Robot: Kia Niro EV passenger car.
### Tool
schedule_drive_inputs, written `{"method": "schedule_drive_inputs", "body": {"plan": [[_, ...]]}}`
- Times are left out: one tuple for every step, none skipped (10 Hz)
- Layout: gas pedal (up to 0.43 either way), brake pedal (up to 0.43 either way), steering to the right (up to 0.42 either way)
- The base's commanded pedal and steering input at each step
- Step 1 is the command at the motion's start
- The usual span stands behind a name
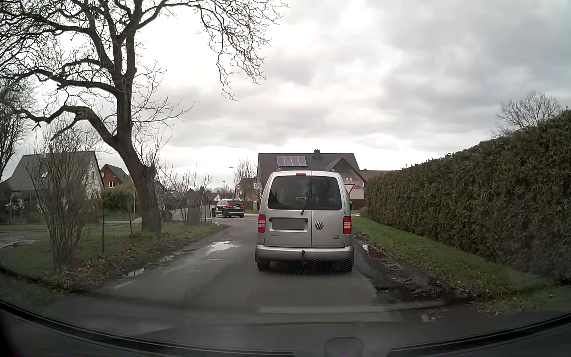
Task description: Follow the waypoints while adhering to traffic rules and regulations
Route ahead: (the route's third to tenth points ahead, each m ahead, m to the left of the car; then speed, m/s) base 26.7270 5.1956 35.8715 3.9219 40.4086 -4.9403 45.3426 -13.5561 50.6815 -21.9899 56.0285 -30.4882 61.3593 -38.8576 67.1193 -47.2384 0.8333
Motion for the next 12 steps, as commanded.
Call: {"method": "schedule_drive_inputs", "body": {"plan": [[0.067,0.000,-0.003],[0.067,0.000,-0.003],[0.067,0.000,-0.002],[0.067,0.000,0.001],[0.067,0.000,0.003],[0.067,0.000,0.003],[0.079,0.000,0.004],[0.079,0.000,0.006],[0.079,0.000,0.008],[0.079,0.000,0.009],[0.079,0.000,0.010],[0.079,0.000,0.009]]}}
